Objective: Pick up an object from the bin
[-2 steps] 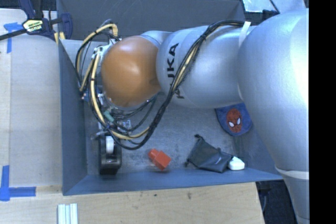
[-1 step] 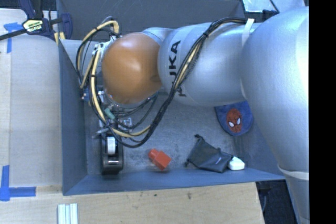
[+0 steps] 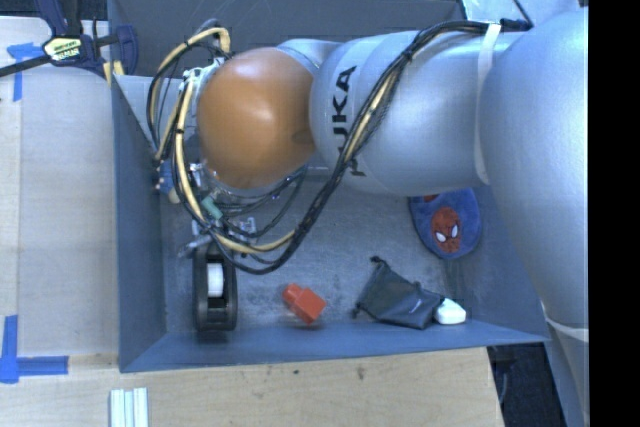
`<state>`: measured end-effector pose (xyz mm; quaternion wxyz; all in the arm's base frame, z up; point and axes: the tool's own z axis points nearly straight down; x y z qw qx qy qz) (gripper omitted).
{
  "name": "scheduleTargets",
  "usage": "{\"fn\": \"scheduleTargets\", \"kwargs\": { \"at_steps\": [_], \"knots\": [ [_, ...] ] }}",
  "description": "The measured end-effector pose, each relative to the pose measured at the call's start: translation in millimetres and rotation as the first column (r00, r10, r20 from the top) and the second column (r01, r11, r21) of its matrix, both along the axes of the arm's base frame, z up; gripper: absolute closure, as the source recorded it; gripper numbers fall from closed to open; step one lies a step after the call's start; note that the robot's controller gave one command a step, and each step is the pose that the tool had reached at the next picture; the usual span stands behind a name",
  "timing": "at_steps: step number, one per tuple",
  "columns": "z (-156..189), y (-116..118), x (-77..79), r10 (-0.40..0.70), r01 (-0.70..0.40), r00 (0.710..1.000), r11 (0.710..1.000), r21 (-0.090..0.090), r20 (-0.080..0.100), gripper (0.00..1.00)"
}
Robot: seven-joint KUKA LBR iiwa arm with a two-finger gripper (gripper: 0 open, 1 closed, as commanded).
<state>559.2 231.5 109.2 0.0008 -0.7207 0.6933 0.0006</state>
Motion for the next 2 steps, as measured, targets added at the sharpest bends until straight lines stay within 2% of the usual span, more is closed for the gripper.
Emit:
{"fn": "scheduleTargets", "kwargs": {
  "at_steps": [1, 2],
  "knots": [
    [10.9, -0.5, -0.5, -0.002, 0.002, 1.000, 1.000, 0.000, 0.000, 1.00],
    [90.8, -0.6, 0.8, -0.005, 0.005, 1.000, 1.000, 0.002, 0.006, 1.00]
  ]
}}
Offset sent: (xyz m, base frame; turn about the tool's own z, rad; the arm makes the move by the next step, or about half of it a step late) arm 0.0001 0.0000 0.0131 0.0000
